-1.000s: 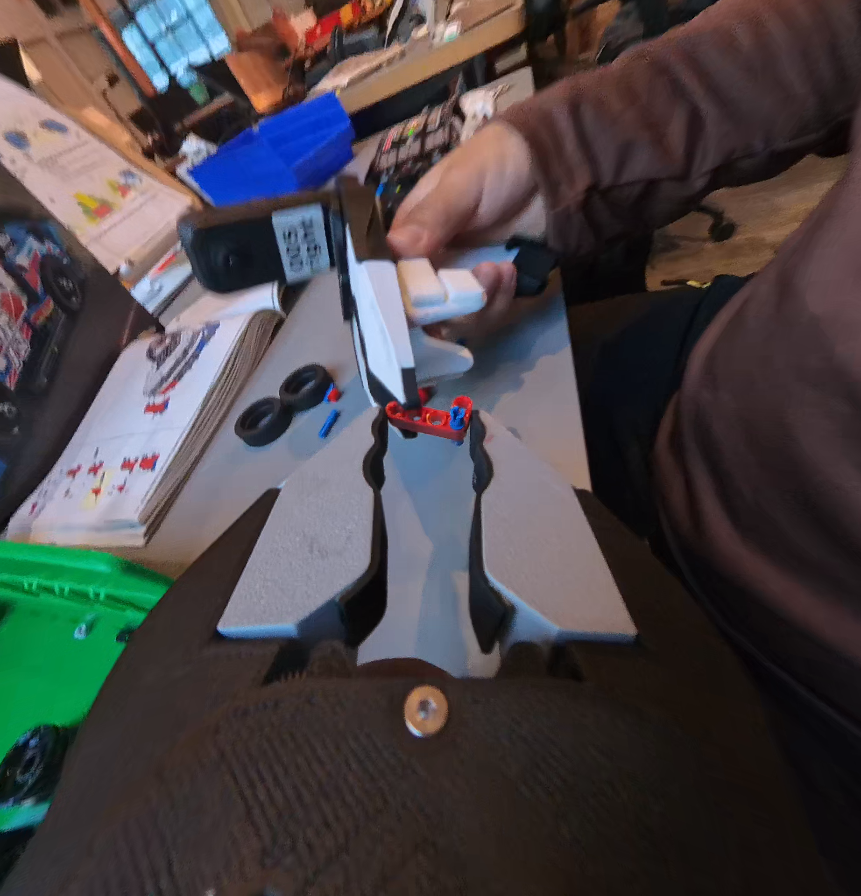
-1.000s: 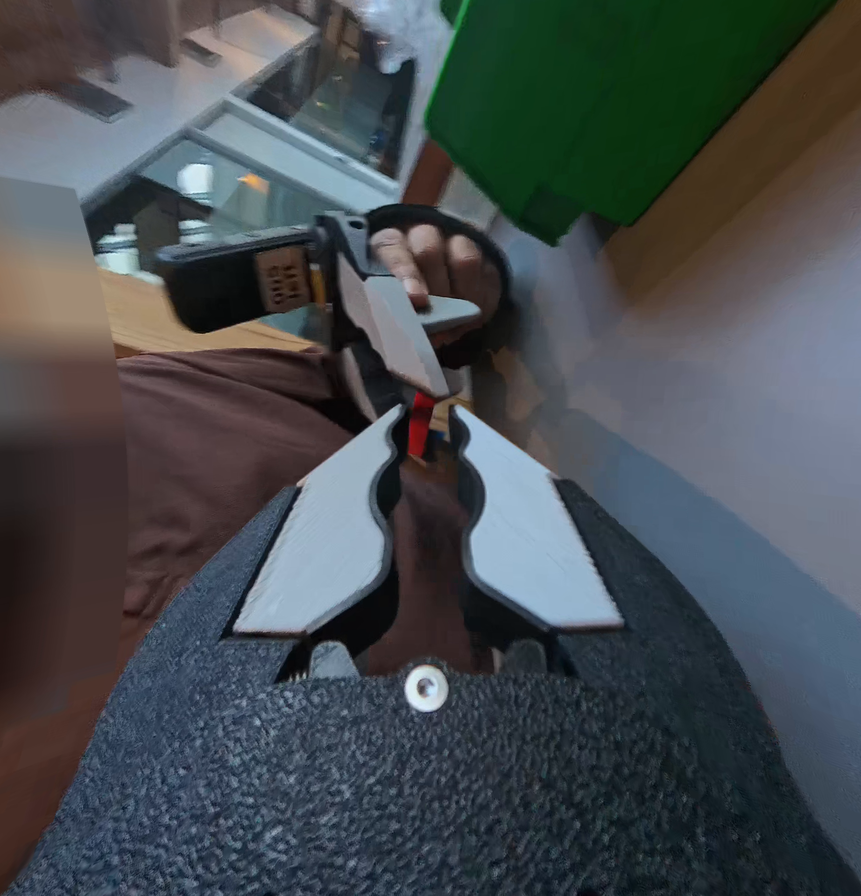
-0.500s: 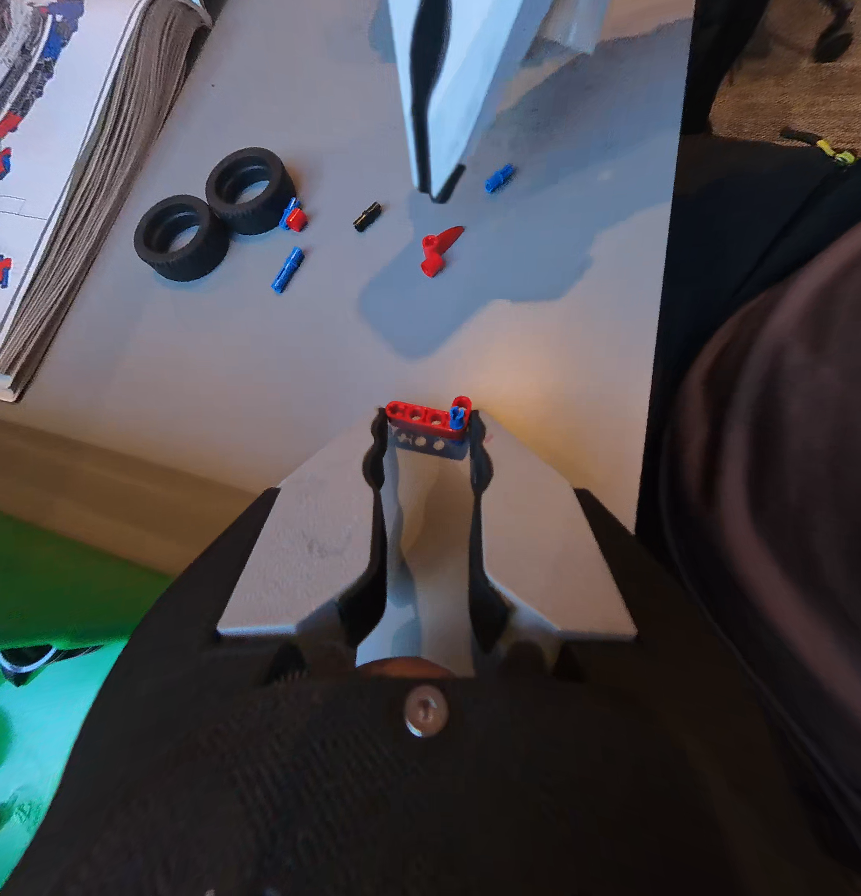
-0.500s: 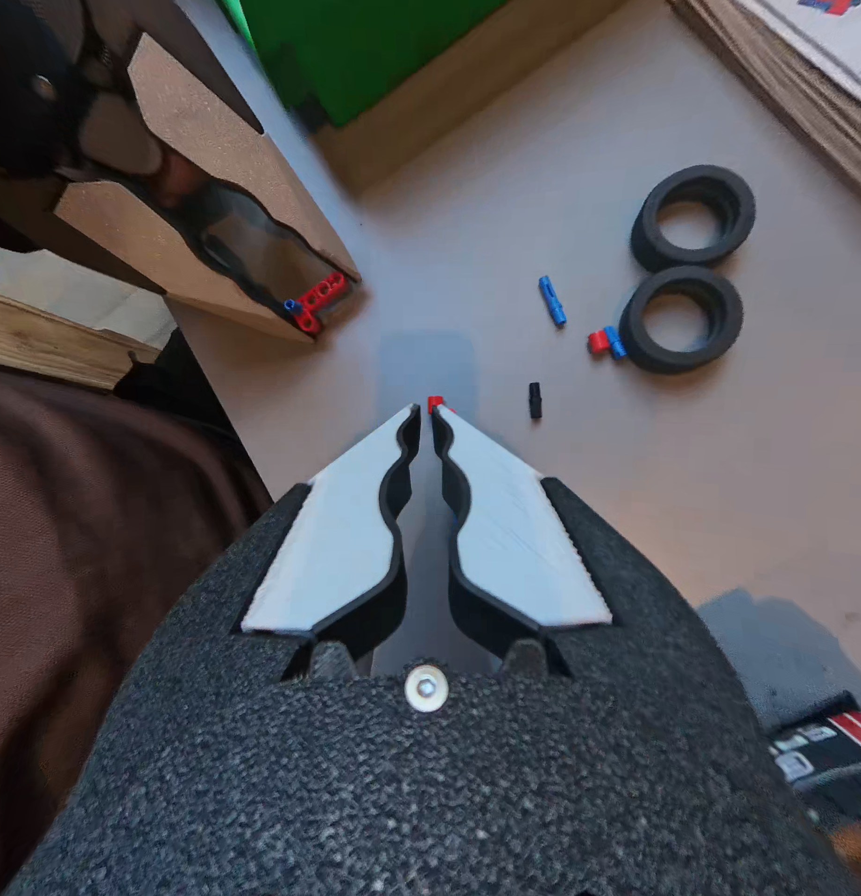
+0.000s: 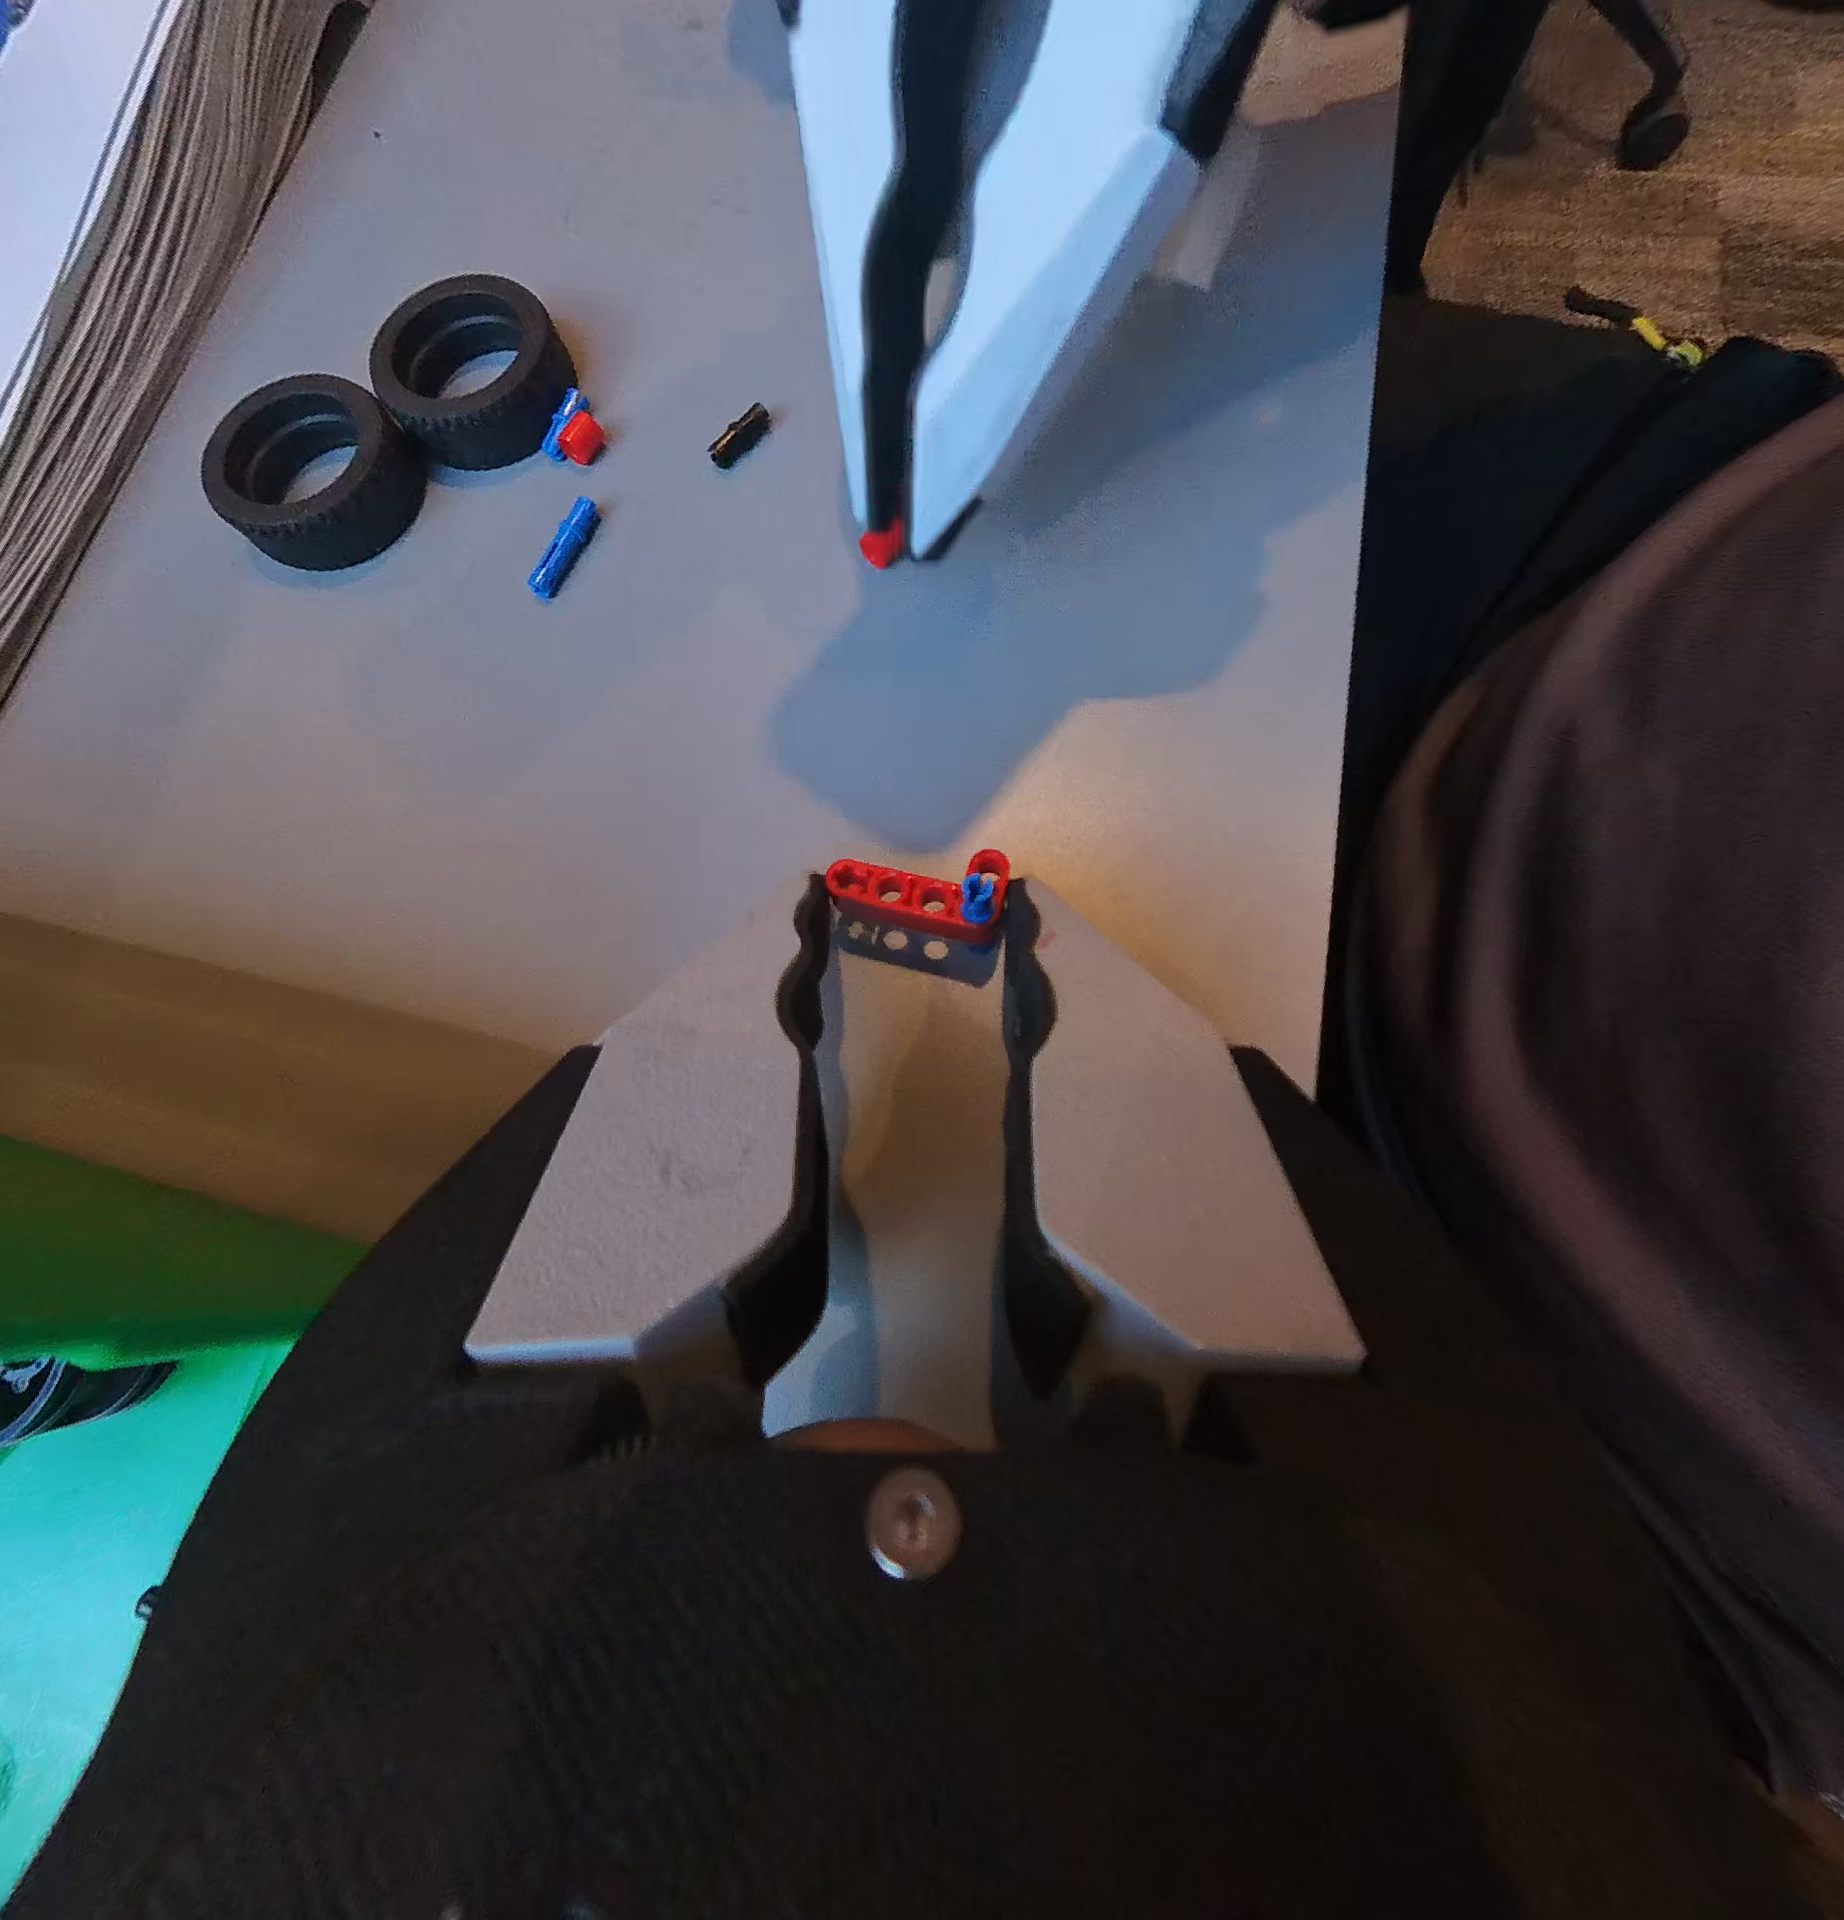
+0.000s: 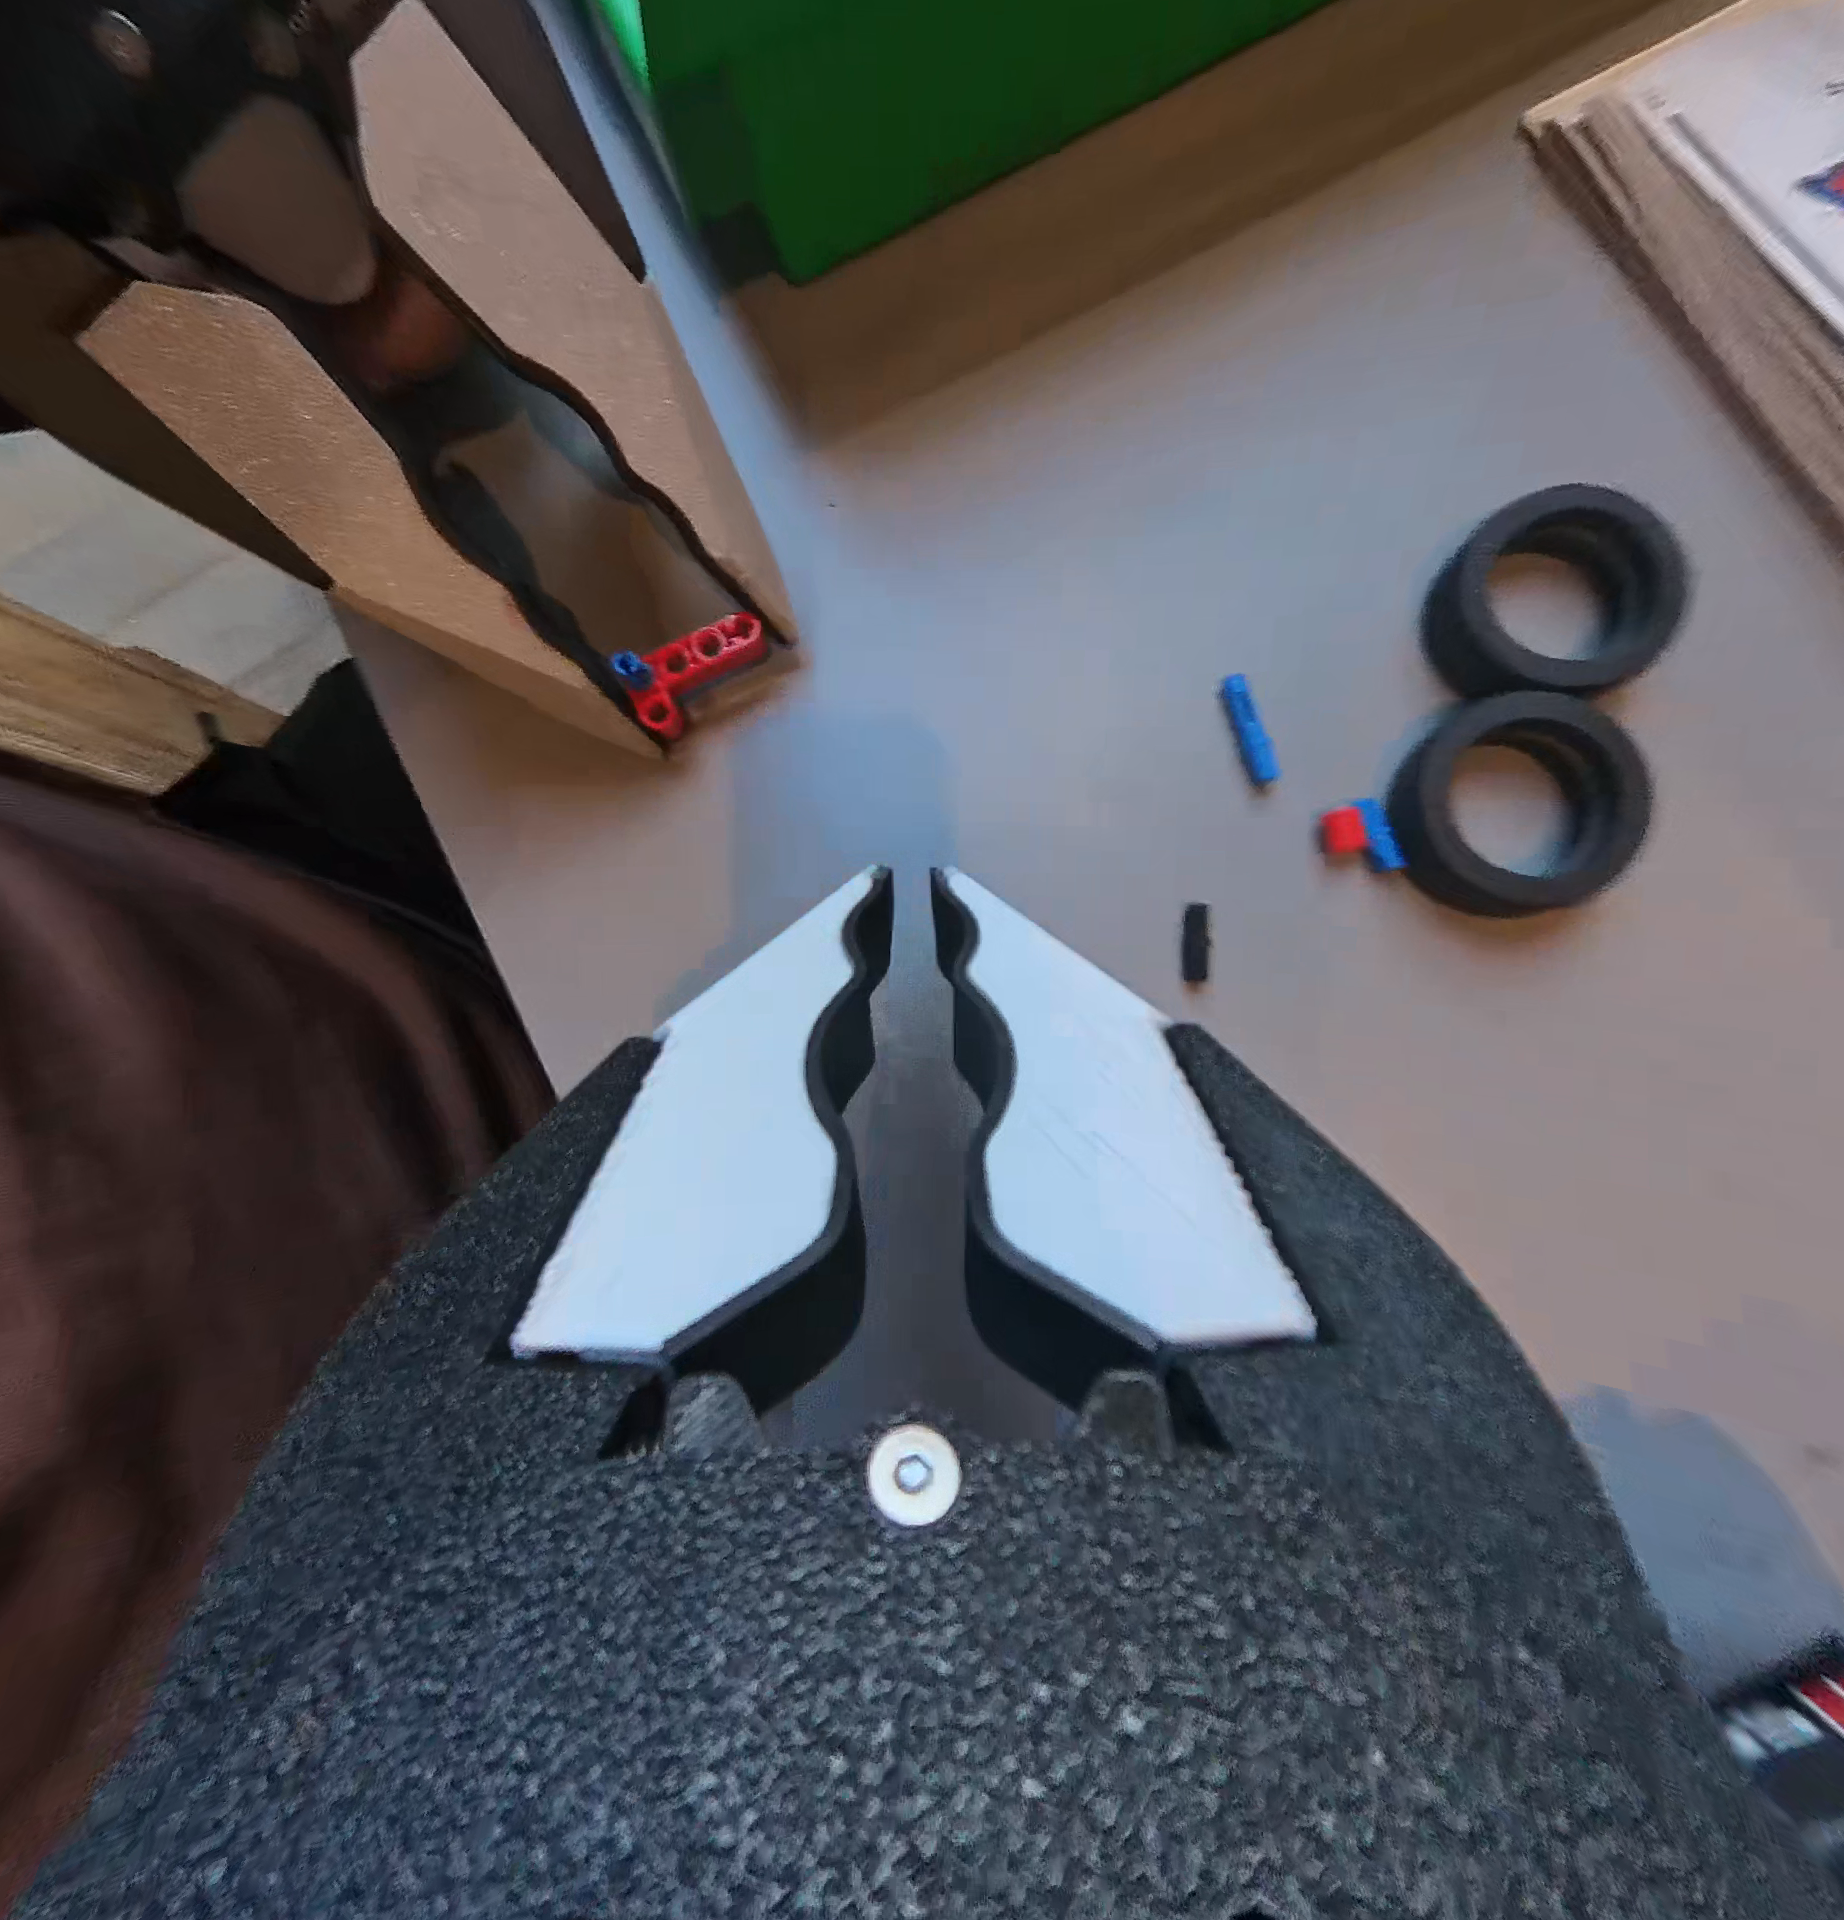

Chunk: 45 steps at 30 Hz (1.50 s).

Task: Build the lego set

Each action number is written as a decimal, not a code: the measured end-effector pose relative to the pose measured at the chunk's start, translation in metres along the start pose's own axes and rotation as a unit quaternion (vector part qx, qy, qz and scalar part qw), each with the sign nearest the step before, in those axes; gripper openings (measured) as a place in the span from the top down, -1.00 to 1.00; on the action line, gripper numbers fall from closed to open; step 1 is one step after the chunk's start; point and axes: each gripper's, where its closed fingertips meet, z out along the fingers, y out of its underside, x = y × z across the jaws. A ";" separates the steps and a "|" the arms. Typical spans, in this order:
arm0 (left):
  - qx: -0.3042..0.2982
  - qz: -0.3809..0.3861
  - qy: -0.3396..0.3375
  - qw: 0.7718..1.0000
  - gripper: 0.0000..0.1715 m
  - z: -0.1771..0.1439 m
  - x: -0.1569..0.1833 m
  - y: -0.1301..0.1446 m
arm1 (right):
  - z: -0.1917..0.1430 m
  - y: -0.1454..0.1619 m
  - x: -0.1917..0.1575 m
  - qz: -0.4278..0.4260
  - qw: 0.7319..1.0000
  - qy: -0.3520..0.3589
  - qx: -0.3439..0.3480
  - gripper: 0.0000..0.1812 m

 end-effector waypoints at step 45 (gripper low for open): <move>0.128 0.030 -0.175 0.976 0.64 -0.038 -0.005 -0.053 | -0.028 -0.067 -0.050 0.303 0.847 -0.348 0.263 0.94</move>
